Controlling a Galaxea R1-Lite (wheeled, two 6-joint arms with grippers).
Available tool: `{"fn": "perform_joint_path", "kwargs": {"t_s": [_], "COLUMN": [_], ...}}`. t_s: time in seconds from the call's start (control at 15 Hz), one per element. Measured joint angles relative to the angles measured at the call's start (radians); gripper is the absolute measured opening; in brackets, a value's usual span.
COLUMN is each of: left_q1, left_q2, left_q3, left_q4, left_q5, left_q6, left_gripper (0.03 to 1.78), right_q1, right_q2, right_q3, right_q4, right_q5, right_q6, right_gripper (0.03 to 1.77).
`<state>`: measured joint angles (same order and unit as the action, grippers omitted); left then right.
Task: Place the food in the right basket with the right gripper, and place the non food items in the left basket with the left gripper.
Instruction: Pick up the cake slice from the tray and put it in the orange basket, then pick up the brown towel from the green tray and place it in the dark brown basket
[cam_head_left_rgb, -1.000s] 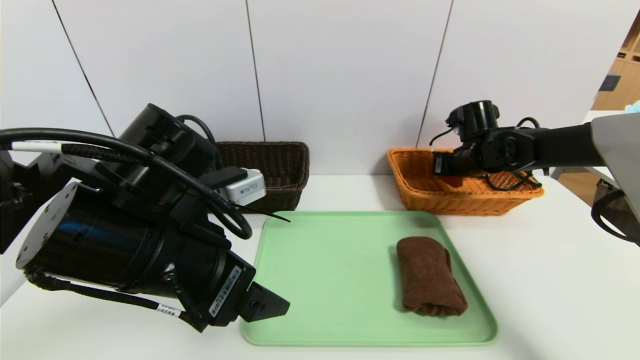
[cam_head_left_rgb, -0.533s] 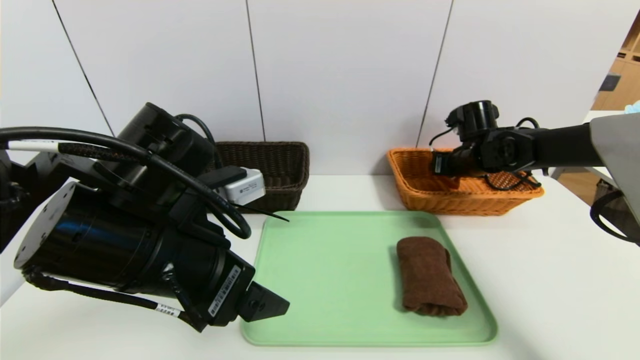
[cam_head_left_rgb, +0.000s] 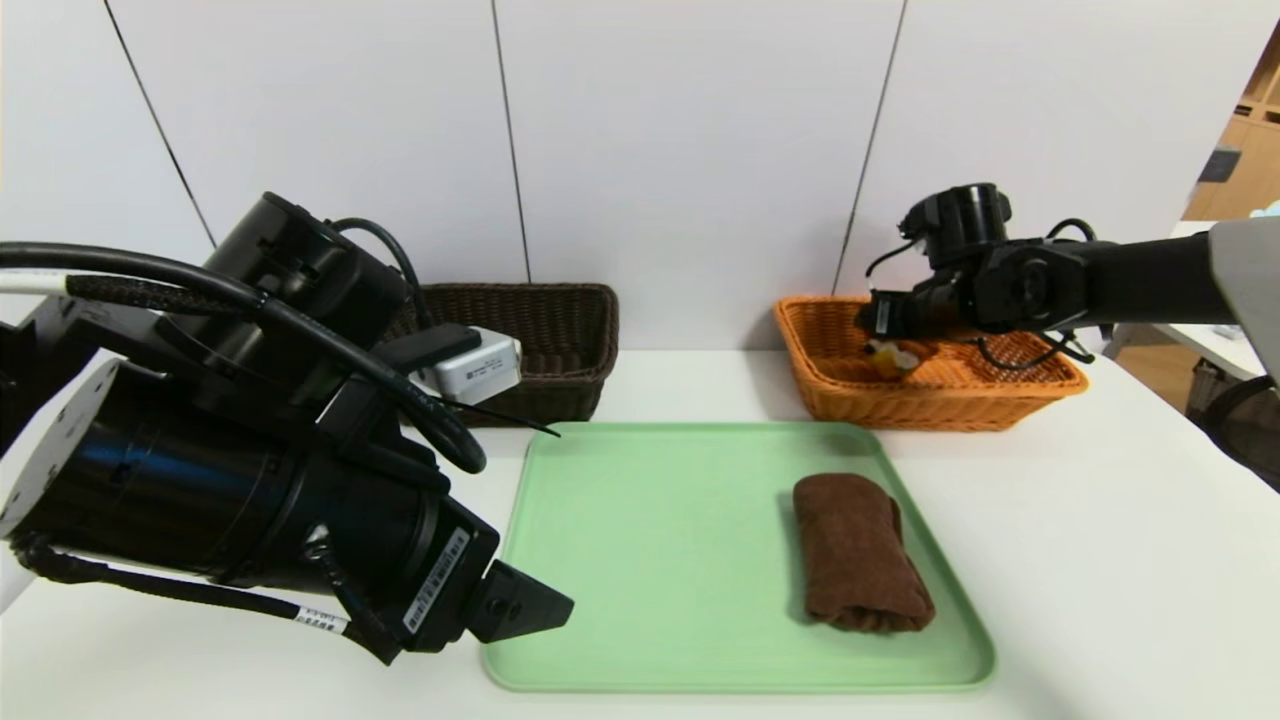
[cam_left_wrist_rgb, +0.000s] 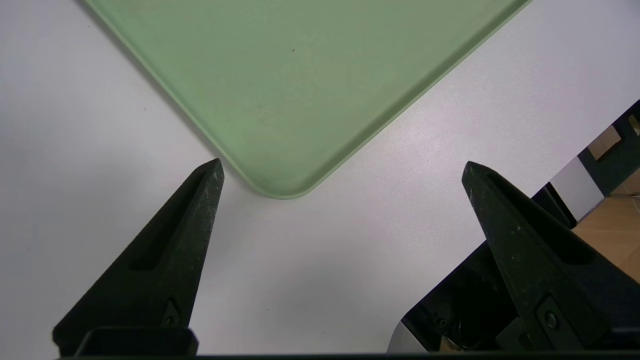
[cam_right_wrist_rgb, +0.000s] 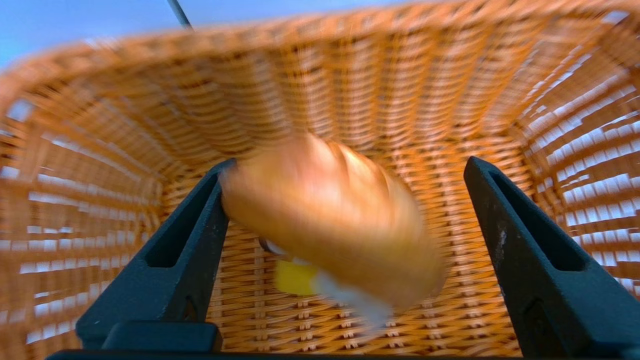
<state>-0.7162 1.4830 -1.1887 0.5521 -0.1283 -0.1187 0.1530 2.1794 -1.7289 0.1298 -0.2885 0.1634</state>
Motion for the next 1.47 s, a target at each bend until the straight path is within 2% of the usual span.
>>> {"fn": "perform_joint_path", "kwargs": {"t_s": [0.47, 0.8, 0.93, 1.13, 1.27, 1.47], "left_q1": [-0.004, -0.024, -0.05, -0.1, -0.135, -0.2], "left_q2": [-0.035, -0.046, -0.033, 0.011, 0.054, 0.145], "left_q3": [0.002, 0.008, 0.01, 0.011, -0.014, -0.108], "left_q4": [0.006, -0.005, -0.034, -0.131, -0.174, -0.184], "left_q5": [-0.001, 0.001, 0.003, 0.003, 0.004, 0.051], "left_q6": [0.001, 0.0, -0.001, 0.002, 0.002, -0.054], "left_gripper": [1.69, 1.69, 1.69, 1.69, 1.69, 1.69], "right_q1": [-0.009, -0.02, -0.018, -0.006, 0.003, 0.014], "right_q2": [-0.143, -0.277, -0.364, -0.51, -0.597, -0.729], "right_q3": [-0.012, 0.044, 0.141, 0.33, 0.454, 0.625], "right_q4": [0.087, 0.216, 0.245, 0.259, 0.261, 0.259], "right_q5": [-0.001, 0.005, 0.021, 0.061, 0.067, 0.096], "right_q6": [0.001, 0.022, 0.026, 0.026, 0.026, 0.026], "right_gripper": [1.65, 1.68, 1.69, 1.69, 1.69, 1.69]}}
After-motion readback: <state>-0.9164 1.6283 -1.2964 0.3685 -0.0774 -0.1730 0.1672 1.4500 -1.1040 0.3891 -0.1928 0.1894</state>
